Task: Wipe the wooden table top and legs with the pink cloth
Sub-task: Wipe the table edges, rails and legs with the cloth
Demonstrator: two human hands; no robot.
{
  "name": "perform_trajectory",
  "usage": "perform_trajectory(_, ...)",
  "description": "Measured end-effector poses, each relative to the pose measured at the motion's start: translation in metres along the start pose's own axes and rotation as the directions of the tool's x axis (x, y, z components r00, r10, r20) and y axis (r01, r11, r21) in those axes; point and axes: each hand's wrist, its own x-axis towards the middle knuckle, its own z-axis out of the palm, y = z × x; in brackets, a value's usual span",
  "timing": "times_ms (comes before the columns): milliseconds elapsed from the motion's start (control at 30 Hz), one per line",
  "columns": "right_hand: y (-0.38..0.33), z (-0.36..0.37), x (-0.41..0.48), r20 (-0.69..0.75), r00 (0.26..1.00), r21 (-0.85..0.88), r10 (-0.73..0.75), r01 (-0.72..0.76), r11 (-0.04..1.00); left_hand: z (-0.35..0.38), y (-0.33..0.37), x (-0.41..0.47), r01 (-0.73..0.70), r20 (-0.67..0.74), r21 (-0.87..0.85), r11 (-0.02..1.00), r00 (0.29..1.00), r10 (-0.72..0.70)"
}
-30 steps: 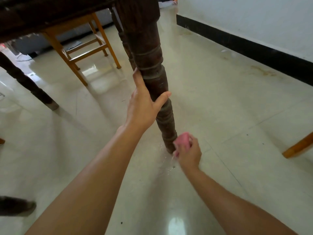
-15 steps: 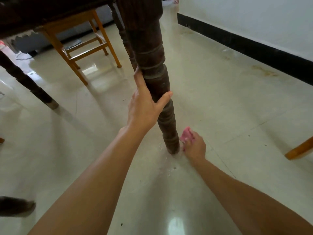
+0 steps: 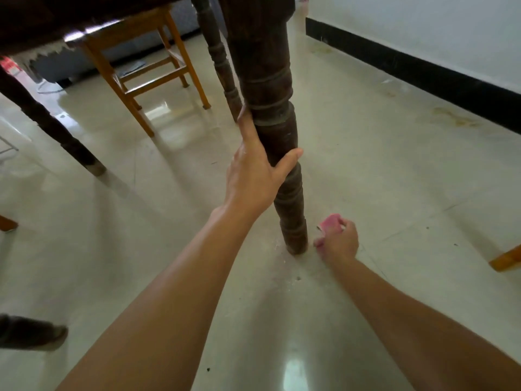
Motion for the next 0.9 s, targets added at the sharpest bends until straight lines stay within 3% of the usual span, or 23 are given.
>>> perform_trajectory(133, 0.014, 0.033, -0.011, 0.132, 0.99, -0.151, 0.042, -0.022, 0.988, 0.002, -0.002, 0.003, -0.013, -0.011, -0.012, 1.0, 1.0, 0.013)
perform_trajectory(200, 0.02, 0.037, -0.051, 0.194, 0.971, -0.063, 0.139, -0.129, 0.99, 0.002, -0.003, 0.005, -0.013, -0.008, -0.006, 1.0, 1.0, 0.013)
perform_trajectory(267, 0.024, 0.035, -0.084, 0.404, 0.892, -0.042, 0.201, -0.201, 0.979, 0.002, -0.003, 0.005, -0.015, -0.005, -0.007, 1.0, 1.0, 0.015)
perform_trajectory(333, 0.027, 0.032, -0.1, 0.543, 0.818, -0.176, 0.19, -0.111, 0.978, 0.0, -0.002, 0.004, -0.004, 0.003, 0.005, 1.0, 1.0, 0.004)
perform_trajectory(467, 0.017, -0.018, -0.105, 0.45, 0.88, -0.352, 0.153, 0.017, 0.936, -0.004, 0.013, -0.001, 0.122, 0.043, 0.024, 0.992, 0.991, -0.123)
perform_trajectory(600, -0.018, -0.106, -0.133, 0.429, 0.9, -0.623, 0.075, 0.235, 0.746, -0.028, 0.033, -0.006, 0.226, 0.127, 0.115, 0.967, 0.963, -0.24)
perform_trajectory(767, -0.064, -0.17, -0.204, 0.412, 0.888, -0.72, 0.207, 0.177, 0.671, -0.092, 0.061, -0.045, 0.322, 0.292, 0.332, 0.887, 0.859, -0.421)
perform_trajectory(900, -0.129, -0.192, -0.275, 0.475, 0.848, -0.755, 0.235, 0.255, 0.604, -0.166, 0.098, -0.088, 0.385, 0.302, 0.4, 0.832, 0.802, -0.516)
